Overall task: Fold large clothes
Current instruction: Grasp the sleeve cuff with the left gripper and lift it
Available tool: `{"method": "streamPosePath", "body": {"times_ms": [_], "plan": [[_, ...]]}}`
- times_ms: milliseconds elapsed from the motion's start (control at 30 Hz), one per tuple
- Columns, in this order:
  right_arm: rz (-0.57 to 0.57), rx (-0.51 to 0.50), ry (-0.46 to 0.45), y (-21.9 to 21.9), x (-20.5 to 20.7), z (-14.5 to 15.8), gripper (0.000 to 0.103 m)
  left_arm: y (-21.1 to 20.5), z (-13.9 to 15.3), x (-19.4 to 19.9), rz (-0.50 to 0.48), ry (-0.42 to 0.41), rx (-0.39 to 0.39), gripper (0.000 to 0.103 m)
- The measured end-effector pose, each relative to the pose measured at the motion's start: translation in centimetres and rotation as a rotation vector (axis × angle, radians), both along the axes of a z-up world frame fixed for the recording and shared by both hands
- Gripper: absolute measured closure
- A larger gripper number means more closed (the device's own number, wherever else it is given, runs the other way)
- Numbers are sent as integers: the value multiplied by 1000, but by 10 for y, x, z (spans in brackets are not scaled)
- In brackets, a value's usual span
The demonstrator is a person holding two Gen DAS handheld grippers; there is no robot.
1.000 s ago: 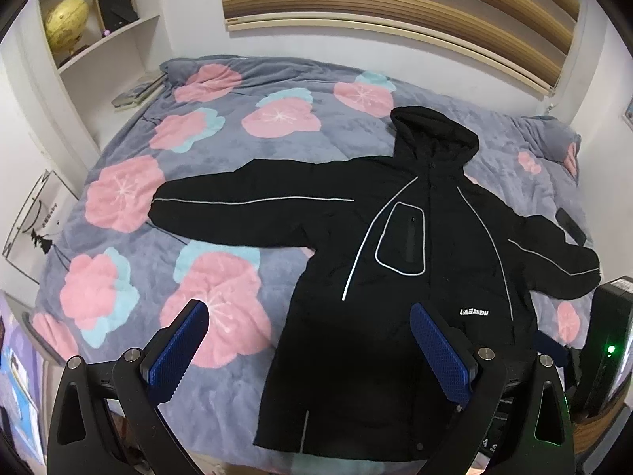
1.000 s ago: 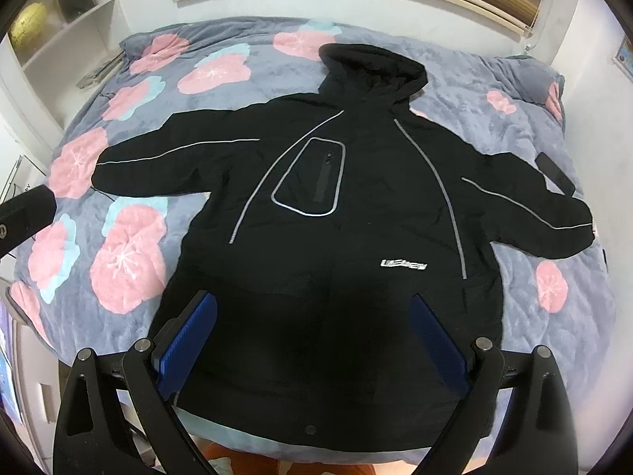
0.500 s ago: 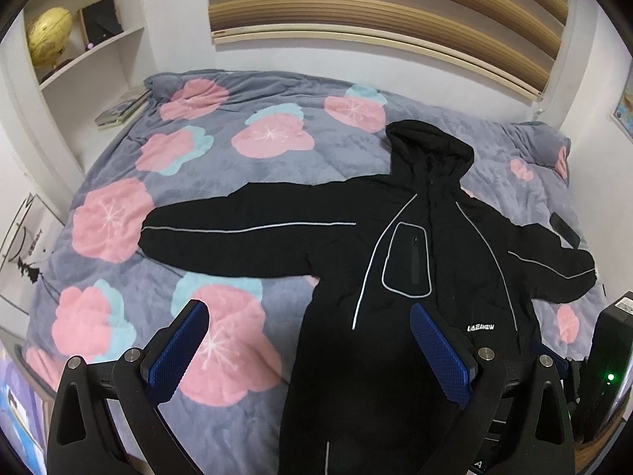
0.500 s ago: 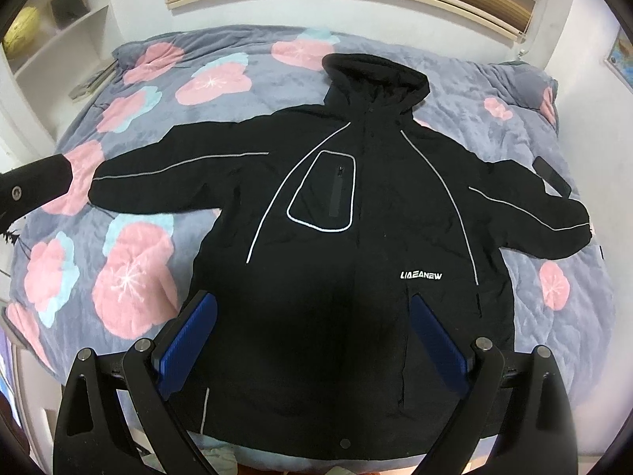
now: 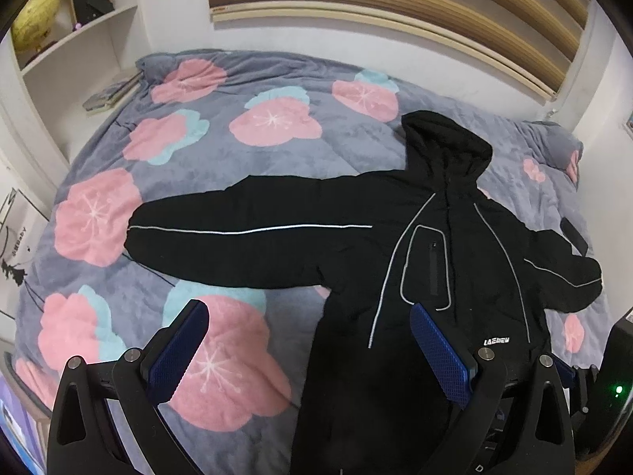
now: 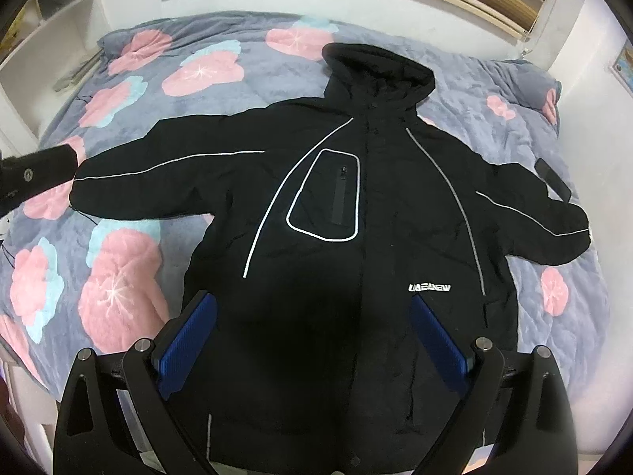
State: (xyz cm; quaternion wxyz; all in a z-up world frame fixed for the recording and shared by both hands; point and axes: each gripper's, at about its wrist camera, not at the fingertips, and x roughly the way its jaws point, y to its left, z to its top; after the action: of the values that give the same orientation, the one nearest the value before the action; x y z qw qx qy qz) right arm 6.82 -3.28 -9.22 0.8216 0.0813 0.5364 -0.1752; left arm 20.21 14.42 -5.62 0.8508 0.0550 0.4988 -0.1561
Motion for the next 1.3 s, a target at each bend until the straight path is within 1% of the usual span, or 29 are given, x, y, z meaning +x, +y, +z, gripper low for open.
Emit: {"method": "streamPosePath", "body": {"times_ms": [267,333,400,500,600,667,700,733,800,900,1000,1067,1200,1300], "plan": [[9,33,59,1,35,-27,4,5,-38,42,32,73,35,2],[14,40,77,2,45,-35,4,8,-48,51,43,90,29,2],[18,42,93,4,55,-42,4,16,-58,62,63,118,6,2],[28,43,117,6,68,-51,4,50,-79,87,164,158,-63,2],[37,41,138,8,77,-59,4,99,-95,108,300,134,-104,2],[40,34,159,9,83,-66,4,142,-109,124,413,120,-131,2],[46,28,175,11,87,-71,4,155,-114,128,447,120,-143,2],[54,27,184,11,89,-75,4,178,-123,135,501,116,-164,2],[76,30,199,14,97,-82,5,208,-137,146,567,110,-181,2],[108,35,202,21,110,-87,5,235,-157,165,602,107,-210,2],[151,33,201,32,126,-92,5,250,-176,181,609,115,-240,2],[176,24,207,39,136,-95,5,258,-191,195,626,117,-234,2],[202,22,217,47,148,-102,5,270,-225,222,648,163,-251,2],[205,17,233,47,152,-109,5,270,-242,234,645,185,-225,2]]}}
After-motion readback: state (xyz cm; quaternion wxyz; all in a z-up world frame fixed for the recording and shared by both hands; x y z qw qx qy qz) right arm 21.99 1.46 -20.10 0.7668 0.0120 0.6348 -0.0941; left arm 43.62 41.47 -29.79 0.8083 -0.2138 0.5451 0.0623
